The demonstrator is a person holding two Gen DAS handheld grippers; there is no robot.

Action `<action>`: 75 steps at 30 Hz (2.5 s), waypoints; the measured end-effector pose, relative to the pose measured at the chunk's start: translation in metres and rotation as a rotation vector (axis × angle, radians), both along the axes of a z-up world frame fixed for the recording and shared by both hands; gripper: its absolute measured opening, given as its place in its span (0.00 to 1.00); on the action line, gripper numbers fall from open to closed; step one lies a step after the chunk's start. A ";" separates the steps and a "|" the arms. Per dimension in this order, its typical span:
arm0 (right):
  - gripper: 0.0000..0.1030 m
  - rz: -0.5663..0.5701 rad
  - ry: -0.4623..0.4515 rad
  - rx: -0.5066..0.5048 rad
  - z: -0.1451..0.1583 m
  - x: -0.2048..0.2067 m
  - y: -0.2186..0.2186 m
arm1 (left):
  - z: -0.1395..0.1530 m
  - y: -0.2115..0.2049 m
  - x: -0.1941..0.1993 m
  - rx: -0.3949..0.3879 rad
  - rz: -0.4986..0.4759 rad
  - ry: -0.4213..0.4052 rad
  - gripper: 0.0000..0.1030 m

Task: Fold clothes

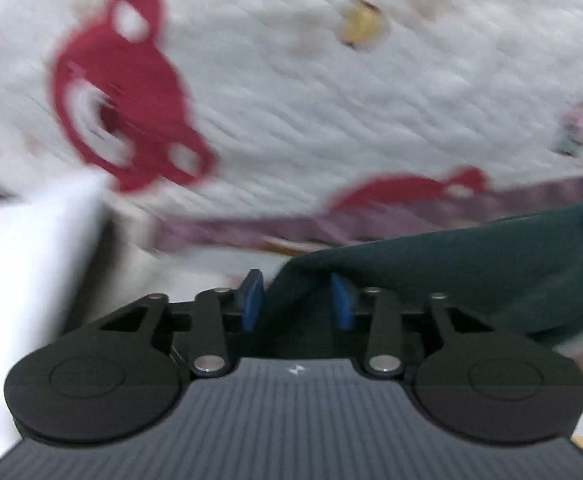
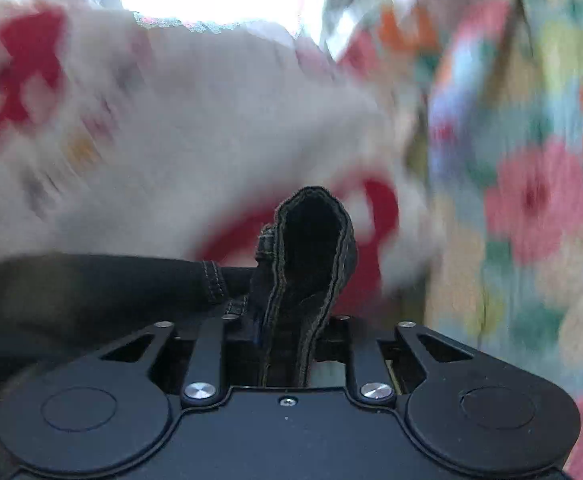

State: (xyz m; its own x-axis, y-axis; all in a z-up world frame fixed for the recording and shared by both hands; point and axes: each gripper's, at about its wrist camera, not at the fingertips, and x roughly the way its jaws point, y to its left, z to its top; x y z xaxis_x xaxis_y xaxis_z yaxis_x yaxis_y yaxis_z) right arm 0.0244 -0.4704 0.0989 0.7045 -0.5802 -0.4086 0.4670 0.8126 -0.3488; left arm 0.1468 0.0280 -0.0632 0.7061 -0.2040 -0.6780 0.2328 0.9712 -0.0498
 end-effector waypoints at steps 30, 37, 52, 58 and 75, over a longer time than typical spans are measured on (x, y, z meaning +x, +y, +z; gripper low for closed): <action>0.58 0.186 0.580 0.012 -0.223 -0.148 0.171 | -0.079 -0.191 -0.208 -0.338 -0.407 0.368 0.55; 0.38 0.164 0.613 0.052 -0.245 -0.144 0.159 | -0.078 -0.188 -0.204 -0.335 -0.421 0.352 0.55; 0.11 0.687 -0.121 1.415 -0.102 -0.106 0.173 | -0.012 -0.066 -0.167 -0.860 -0.385 0.216 0.58; 0.22 0.486 0.055 1.341 -0.151 -0.088 0.198 | -0.002 -0.017 -0.159 -0.762 -0.285 0.169 0.59; 0.44 0.050 0.134 0.738 -0.177 -0.113 0.133 | -0.030 -0.102 -0.176 -0.397 -0.688 0.406 0.72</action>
